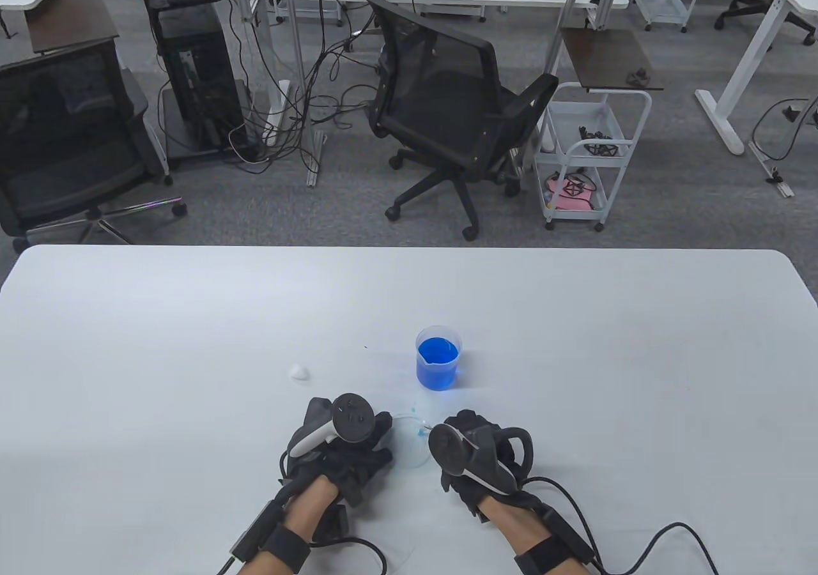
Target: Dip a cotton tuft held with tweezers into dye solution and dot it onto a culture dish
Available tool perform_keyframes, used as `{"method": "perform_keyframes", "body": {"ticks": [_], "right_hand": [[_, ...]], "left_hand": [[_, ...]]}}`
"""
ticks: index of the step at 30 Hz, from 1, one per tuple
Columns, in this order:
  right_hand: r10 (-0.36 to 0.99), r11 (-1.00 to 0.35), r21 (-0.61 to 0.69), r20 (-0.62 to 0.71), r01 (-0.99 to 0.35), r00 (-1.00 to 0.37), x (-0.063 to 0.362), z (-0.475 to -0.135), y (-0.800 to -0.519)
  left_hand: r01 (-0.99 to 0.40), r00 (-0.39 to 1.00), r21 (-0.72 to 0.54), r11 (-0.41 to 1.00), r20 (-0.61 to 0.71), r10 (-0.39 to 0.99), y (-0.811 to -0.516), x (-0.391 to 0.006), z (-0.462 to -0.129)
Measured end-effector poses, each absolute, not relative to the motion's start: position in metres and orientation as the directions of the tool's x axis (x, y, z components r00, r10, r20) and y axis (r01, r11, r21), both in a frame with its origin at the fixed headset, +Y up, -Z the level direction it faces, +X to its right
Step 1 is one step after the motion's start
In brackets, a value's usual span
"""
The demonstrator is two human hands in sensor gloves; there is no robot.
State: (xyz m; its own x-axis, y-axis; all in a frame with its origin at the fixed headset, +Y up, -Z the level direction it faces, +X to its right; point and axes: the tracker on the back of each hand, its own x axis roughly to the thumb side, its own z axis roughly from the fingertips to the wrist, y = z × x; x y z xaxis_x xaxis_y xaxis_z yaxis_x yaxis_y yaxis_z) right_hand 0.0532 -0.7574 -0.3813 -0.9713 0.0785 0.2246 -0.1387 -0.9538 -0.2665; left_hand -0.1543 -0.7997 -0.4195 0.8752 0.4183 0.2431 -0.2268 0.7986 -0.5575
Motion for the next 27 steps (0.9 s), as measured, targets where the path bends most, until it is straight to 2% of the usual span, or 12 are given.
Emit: {"method": "perform_keyframes", "body": {"ticks": [3, 6, 11, 16, 20, 27], "right_hand": [[0.111, -0.938, -0.296, 0.228, -0.177, -0.967, 0.058, -0.374, -0.746], [0.109, -0.94, -0.292, 0.236, -0.177, -0.966, 0.058, -0.369, -0.746], [0.042, -0.971, -0.217, 0.254, -0.099, -0.966, 0.049, -0.372, -0.771], [0.021, -0.978, -0.194, 0.26, -0.074, -0.965, 0.046, -0.374, -0.778], [0.037, -0.975, -0.203, 0.259, -0.092, -0.965, 0.048, -0.373, -0.774], [0.11, -0.943, -0.276, 0.264, -0.184, -0.958, 0.054, -0.363, -0.747]], "left_hand": [[-0.226, 0.876, -0.558, 0.799, 0.243, 0.418, -0.8, -0.154, -0.42], [-0.226, 0.876, -0.558, 0.799, 0.243, 0.418, -0.8, -0.154, -0.419], [-0.226, 0.876, -0.558, 0.799, 0.243, 0.418, -0.8, -0.154, -0.419], [-0.228, 0.877, -0.558, 0.798, 0.239, 0.417, -0.8, -0.155, -0.419], [-0.228, 0.877, -0.559, 0.798, 0.238, 0.417, -0.799, -0.155, -0.419], [-0.227, 0.877, -0.559, 0.798, 0.239, 0.417, -0.799, -0.155, -0.419]]}}
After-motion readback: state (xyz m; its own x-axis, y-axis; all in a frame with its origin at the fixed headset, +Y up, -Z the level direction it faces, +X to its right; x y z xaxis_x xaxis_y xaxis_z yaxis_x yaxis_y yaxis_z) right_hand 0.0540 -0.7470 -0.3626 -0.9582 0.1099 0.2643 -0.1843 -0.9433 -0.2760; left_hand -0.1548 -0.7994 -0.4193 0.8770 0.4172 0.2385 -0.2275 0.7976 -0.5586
